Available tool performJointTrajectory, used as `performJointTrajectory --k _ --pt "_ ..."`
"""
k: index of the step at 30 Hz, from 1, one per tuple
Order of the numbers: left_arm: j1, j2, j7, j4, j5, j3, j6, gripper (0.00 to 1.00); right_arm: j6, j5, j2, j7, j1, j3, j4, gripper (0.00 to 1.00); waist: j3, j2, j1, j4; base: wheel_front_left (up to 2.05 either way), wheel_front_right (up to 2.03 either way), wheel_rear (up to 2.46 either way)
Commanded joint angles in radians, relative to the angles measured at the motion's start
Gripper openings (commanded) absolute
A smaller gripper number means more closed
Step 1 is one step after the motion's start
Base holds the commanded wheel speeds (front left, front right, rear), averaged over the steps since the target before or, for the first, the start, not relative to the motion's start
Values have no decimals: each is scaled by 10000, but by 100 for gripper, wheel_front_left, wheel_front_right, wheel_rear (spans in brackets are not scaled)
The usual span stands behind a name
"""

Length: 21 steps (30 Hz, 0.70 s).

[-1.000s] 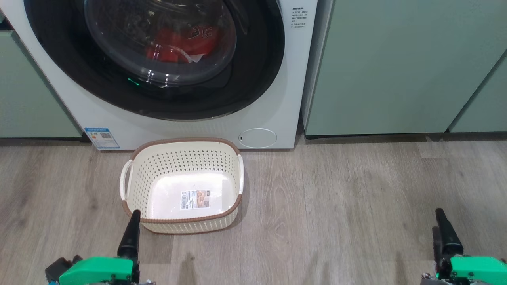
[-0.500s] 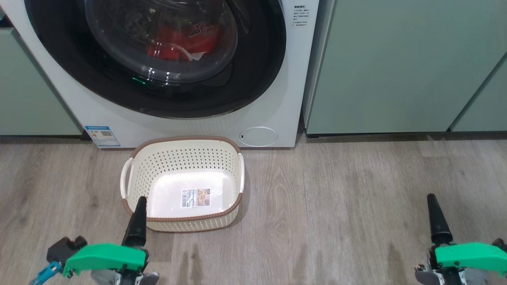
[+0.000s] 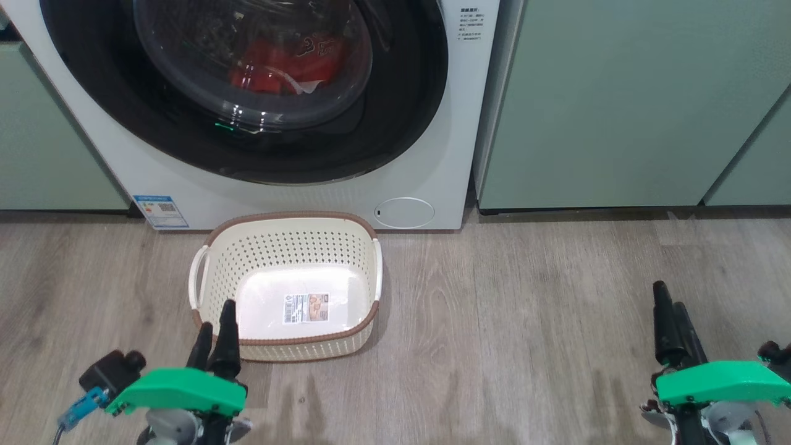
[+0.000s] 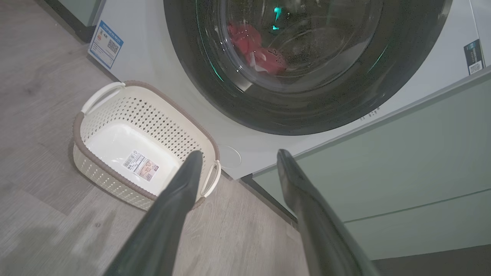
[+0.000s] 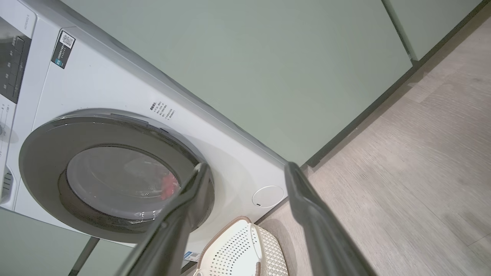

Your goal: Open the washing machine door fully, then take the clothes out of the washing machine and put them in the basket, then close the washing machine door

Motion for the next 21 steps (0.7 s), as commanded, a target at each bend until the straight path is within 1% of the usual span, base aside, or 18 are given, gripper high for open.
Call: performJointTrajectory --k 1,8,14,21 --pt "-609 120 -182 -469 471 82 80 100 -2 -434 -94 -185 -510 110 -409 100 -2 0 0 6 0 0 0" --pt "-702 292 -388 -583 1479 -151 391 100 -3 -1407 -105 -390 -577 221 -427 100 -20 0 0 36 0 0 0" --pt "-774 445 -564 -617 2254 -366 708 100 -3 -2576 -115 -567 -657 427 -443 100 -19 0 0 48 0 0 0" --pt "-858 588 -741 -666 2989 -576 1014 100 -3 -3583 -125 -744 -711 470 -495 100 -18 0 0 58 0 0 0"
